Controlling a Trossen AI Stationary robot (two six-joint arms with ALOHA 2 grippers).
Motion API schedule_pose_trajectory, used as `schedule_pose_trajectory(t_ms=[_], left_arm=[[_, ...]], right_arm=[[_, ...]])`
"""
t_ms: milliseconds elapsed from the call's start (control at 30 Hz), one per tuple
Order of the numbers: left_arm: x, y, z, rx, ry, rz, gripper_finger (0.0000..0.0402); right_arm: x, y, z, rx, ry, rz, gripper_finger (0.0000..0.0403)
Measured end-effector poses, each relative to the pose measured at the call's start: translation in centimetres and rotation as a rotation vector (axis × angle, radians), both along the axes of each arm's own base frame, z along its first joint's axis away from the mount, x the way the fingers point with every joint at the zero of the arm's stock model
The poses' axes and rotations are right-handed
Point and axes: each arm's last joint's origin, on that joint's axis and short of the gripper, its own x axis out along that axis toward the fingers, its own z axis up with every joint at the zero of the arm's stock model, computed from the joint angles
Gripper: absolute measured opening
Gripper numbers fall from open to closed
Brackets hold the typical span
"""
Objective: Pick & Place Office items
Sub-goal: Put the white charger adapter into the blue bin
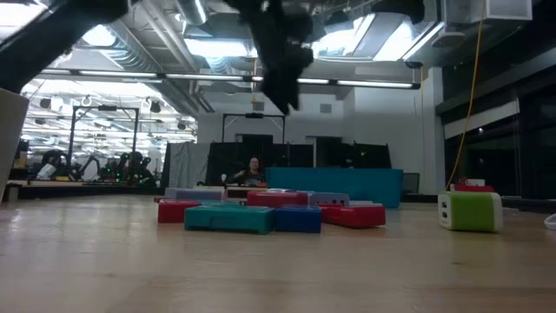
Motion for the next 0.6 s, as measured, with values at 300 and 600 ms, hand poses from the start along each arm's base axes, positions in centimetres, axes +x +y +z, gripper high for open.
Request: schedule_pose_trajectory(t_ms=[300,600], left_arm=[[-1.7,-7.6,1.7,-0.144,0.192,0.099,0.029],[0.7,-14.1,-1.1,-0.121,0.149,0.274,0.029]], right_arm=[[0.0,0.0,0.0,-0.062,0.025,0.034,0.021],[0.1,0.2,0.0,-0.057,0.02,0.077,0.021]])
